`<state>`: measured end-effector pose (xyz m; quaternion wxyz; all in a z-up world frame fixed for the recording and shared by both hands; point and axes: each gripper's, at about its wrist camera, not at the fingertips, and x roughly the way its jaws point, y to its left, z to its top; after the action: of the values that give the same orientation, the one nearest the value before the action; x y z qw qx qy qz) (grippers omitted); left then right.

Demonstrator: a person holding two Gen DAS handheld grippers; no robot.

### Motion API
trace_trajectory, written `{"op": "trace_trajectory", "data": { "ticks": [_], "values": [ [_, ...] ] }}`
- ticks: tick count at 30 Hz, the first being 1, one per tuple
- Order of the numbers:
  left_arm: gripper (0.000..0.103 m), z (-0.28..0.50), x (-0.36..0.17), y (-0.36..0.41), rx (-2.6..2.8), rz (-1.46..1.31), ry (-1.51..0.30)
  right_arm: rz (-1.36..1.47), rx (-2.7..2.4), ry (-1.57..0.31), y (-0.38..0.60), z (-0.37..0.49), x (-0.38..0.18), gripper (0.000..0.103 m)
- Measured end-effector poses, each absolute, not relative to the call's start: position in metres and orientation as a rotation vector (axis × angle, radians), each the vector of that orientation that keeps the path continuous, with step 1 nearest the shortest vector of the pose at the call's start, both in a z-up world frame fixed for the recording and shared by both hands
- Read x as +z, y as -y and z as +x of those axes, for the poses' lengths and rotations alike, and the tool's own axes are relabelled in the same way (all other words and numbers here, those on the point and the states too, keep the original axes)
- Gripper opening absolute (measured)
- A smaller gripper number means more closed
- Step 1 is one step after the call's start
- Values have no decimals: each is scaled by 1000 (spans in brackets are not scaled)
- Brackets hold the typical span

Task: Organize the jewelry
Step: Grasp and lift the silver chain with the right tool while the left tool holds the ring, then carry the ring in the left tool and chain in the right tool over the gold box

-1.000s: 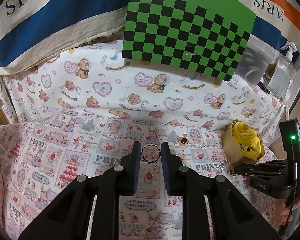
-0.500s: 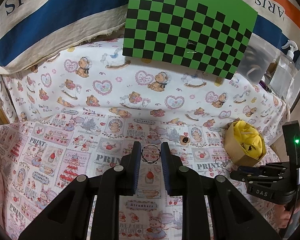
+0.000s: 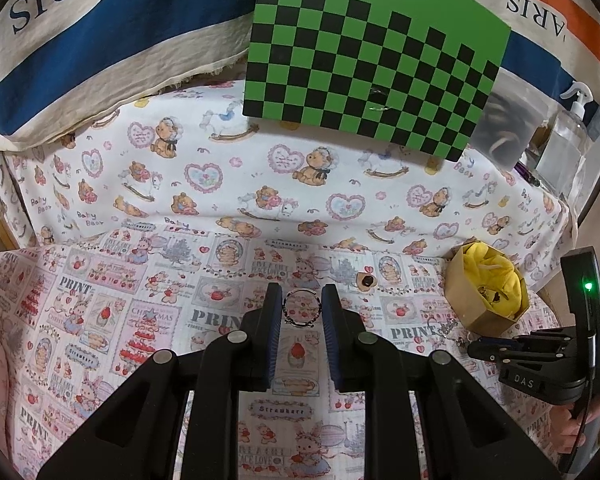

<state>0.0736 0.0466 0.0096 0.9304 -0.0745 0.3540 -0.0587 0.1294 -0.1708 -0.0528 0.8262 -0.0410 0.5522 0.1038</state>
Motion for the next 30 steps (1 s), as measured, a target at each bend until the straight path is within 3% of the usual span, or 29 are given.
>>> {"op": "trace_trajectory", "data": {
  "ticks": [2,11,21,30],
  "values": [
    [19,73,10,-47,-120,-153,-723,-80,210,-1169,175,129,-52,4],
    [19,70,14,-44,-124,-148,-715,16,262,-1058,204,100,-19,3],
    [19,44,46,-27,-307,-194,-646,233,402,-732,266,61,26,3],
    [19,51,73,60,-477,-145,-688,355,402,-641,296,73,21,3]
  ]
}}
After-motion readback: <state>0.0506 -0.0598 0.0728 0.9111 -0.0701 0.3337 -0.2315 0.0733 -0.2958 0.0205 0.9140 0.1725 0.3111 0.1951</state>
